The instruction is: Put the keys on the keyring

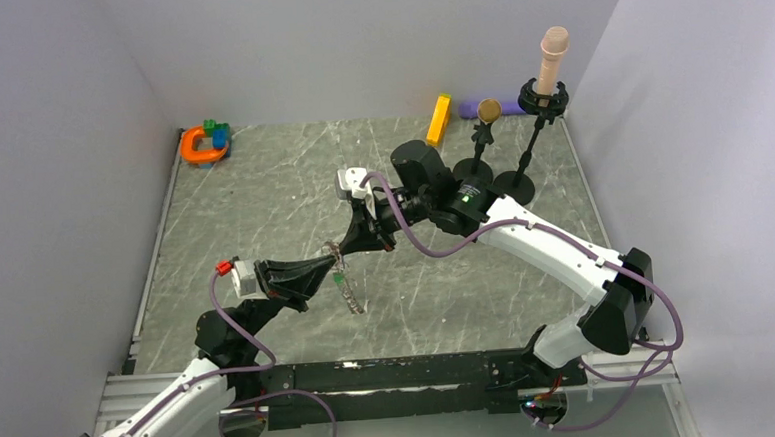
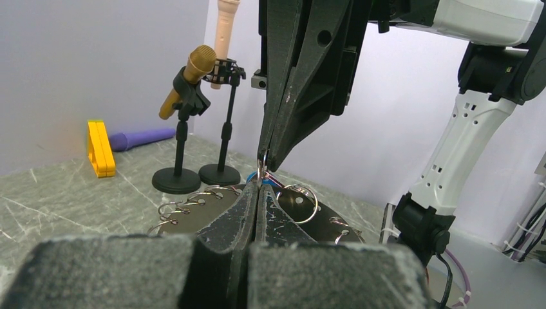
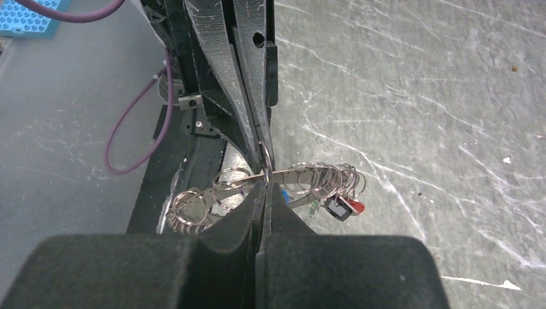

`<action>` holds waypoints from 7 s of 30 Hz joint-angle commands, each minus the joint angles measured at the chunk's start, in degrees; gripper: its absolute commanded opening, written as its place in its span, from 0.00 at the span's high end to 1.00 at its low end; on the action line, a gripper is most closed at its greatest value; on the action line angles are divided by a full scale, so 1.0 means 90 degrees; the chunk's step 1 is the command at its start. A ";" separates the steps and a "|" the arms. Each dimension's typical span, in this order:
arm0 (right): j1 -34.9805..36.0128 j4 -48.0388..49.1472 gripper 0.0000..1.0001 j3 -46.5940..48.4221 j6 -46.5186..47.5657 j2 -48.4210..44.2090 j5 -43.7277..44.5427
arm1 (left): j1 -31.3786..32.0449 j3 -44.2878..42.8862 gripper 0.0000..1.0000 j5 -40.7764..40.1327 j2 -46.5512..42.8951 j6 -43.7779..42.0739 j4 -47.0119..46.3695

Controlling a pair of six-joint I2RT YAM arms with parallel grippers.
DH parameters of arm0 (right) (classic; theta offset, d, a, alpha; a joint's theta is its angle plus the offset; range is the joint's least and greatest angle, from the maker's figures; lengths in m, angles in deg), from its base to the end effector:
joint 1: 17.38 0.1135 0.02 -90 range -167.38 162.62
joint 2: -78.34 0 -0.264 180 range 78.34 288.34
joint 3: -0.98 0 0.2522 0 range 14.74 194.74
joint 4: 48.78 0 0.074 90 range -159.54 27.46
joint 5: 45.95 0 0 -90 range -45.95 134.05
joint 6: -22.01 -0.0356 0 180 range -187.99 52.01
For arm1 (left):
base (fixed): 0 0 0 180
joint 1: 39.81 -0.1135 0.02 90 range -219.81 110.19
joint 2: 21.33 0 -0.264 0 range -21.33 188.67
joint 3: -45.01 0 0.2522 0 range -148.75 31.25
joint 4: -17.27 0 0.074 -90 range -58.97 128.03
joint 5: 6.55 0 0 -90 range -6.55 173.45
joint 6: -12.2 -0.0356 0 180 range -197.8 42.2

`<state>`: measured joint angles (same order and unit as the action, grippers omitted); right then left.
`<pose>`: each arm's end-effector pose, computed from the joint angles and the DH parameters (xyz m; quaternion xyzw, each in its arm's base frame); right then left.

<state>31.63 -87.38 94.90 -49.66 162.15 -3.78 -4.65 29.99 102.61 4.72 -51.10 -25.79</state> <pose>0.1938 0.2633 0.3735 -0.6081 0.5389 0.4596 0.3587 0.0927 -0.0796 0.2383 0.1804 0.4658 -0.5125 0.6984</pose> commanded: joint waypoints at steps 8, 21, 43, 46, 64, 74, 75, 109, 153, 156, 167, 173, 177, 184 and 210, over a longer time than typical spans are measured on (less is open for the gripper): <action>0.0004 -0.0058 1.00 0.0146 0.0125 -0.0053 0.0223 | -0.0010 -0.0193 1.00 -0.0031 -0.0206 0.0022 -0.0180; -0.0031 -0.0130 1.00 0.0185 0.0178 -0.0092 0.0210 | -0.0010 -0.0181 1.00 -0.0068 -0.0189 -0.0006 -0.0149; -0.0085 -0.0051 1.00 0.0175 0.0106 -0.0103 0.0237 | -0.0010 -0.0144 1.00 -0.0051 -0.0199 0.0007 -0.0167; -0.0082 -0.0038 1.00 0.0161 0.0095 -0.0101 0.0220 | -0.0010 -0.0144 1.00 -0.0049 -0.0175 0.0018 -0.0204; -0.0079 0.0006 1.00 0.0141 0.0023 -0.0107 -0.0056 | -0.0008 -0.0153 1.00 -0.0166 -0.0226 -0.0017 -0.0074; -0.0077 0.0094 1.00 0.0141 -0.0025 -0.0042 0.0008 | -0.0011 -0.0162 1.00 -0.0071 -0.0184 0.0012 -0.0149; -0.0084 0.0094 1.00 0.0145 -0.0025 -0.0038 0.0012 | -0.0010 -0.0161 1.00 -0.0062 -0.0179 0.0012 -0.0151; -0.0076 0.0045 1.00 0.0053 -0.0025 -0.0030 0.0064 | -0.0010 -0.0211 1.00 0.0068 0.0024 0.0050 -0.0408; 0.0000 -0.0090 1.00 -0.0025 0.0112 -0.0032 -0.0037 | -0.0010 -0.0231 1.00 0.0215 0.0144 0.0110 -0.0607; 0.0025 -0.0101 1.00 -0.0020 0.0122 -0.0020 -0.0027 | -0.0010 -0.0222 1.00 0.0219 0.0143 0.0115 -0.0621; 0.0042 -0.0101 1.00 -0.0003 0.0107 0.0005 -0.0047 | -0.0010 -0.0212 1.00 0.0261 0.0231 0.0132 -0.0747; 0.0057 -0.0084 1.00 -0.0002 0.0100 0.0005 -0.0056 | -0.0015 -0.0231 1.00 0.0286 0.0251 0.0127 -0.0759; 0.0060 -0.0082 1.00 0.0000 0.0095 0.0007 -0.0057 | -0.0011 -0.0231 1.00 0.0302 0.0244 0.0129 -0.0767; 0.0068 -0.0052 1.00 -0.0010 0.0055 0.0006 -0.0093 | -0.0020 -0.0241 1.00 0.0332 0.0265 0.0129 -0.0794; 0.0058 0.0161 1.00 -0.0078 -0.0287 0.0043 -0.0418 | -0.0064 -0.0281 1.00 0.0457 0.0298 0.0115 -0.0775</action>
<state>31.21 -88.10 94.69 -50.67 162.15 -4.92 -5.18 29.99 105.10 8.15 -50.95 -27.95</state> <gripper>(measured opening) 0.009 0.012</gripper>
